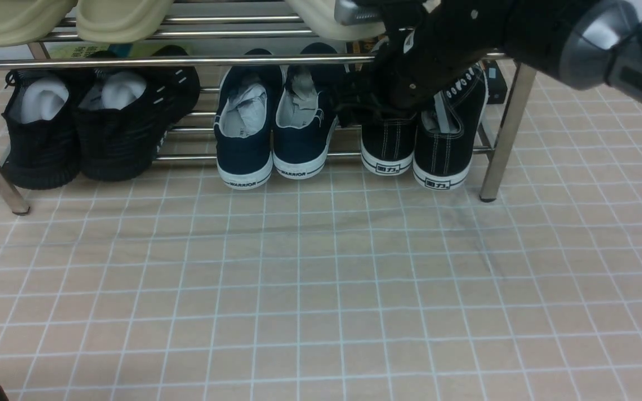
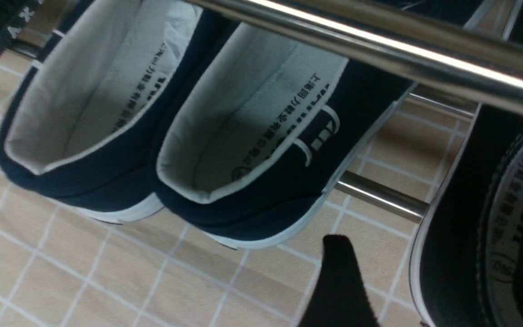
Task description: Take the shoes off the shelf from the light coffee tablecloth by hand.
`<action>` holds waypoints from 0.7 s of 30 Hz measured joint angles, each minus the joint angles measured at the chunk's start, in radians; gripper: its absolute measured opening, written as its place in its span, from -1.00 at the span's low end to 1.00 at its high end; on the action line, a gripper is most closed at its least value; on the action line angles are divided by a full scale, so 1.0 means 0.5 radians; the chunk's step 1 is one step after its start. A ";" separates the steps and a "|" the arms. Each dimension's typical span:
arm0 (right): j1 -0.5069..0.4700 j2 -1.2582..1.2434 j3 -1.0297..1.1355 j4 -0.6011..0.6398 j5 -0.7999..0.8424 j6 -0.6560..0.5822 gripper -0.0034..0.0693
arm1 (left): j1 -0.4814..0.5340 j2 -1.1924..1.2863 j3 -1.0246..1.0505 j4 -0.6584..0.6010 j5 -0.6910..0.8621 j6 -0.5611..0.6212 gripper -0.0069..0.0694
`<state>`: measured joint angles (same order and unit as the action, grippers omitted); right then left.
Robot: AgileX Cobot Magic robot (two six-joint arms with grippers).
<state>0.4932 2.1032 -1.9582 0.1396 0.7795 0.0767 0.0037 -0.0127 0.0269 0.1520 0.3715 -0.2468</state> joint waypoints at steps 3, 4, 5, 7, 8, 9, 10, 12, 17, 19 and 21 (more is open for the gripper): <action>0.000 0.065 -0.004 -0.066 -0.029 -0.010 0.44 | 0.000 0.000 0.000 0.000 0.000 0.000 -0.19; 0.000 0.080 -0.004 -0.082 -0.039 -0.013 0.43 | 0.000 0.000 0.000 0.000 0.000 0.000 -0.19; 0.000 0.086 -0.004 -0.082 -0.042 -0.014 0.43 | 0.000 0.000 0.000 0.000 0.000 0.000 -0.19; 0.000 0.106 -0.006 -0.105 -0.058 -0.021 0.36 | 0.000 0.000 0.000 0.000 0.000 0.000 -0.19; 0.000 0.114 -0.008 -0.117 -0.060 -0.021 0.29 | 0.000 0.000 0.000 0.000 0.000 0.000 -0.19; 0.000 0.119 -0.010 -0.129 -0.065 -0.023 0.19 | 0.000 0.000 0.000 0.000 0.000 0.000 -0.19; 0.000 0.123 -0.012 -0.145 -0.067 -0.023 0.05 | 0.000 0.000 0.000 0.000 0.000 0.000 -0.19; -0.003 0.126 -0.013 -0.165 -0.067 -0.023 -0.32 | 0.000 0.000 0.000 0.000 0.000 0.000 -0.19; -0.002 0.117 -0.021 -0.132 -0.036 -0.023 -0.88 | 0.000 0.000 0.000 0.000 0.000 0.000 -0.19; -0.002 0.104 -0.024 -0.111 -0.007 -0.023 -0.89 | 0.000 0.000 0.000 0.000 0.000 0.000 -0.19; 0.011 0.074 -0.024 -0.098 0.072 -0.023 -0.89 | 0.000 0.000 0.000 0.000 0.000 0.000 -0.19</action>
<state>0.4987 2.1404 -1.9702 0.0908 0.8153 0.0653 0.0037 -0.0127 0.0269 0.1520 0.3715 -0.2468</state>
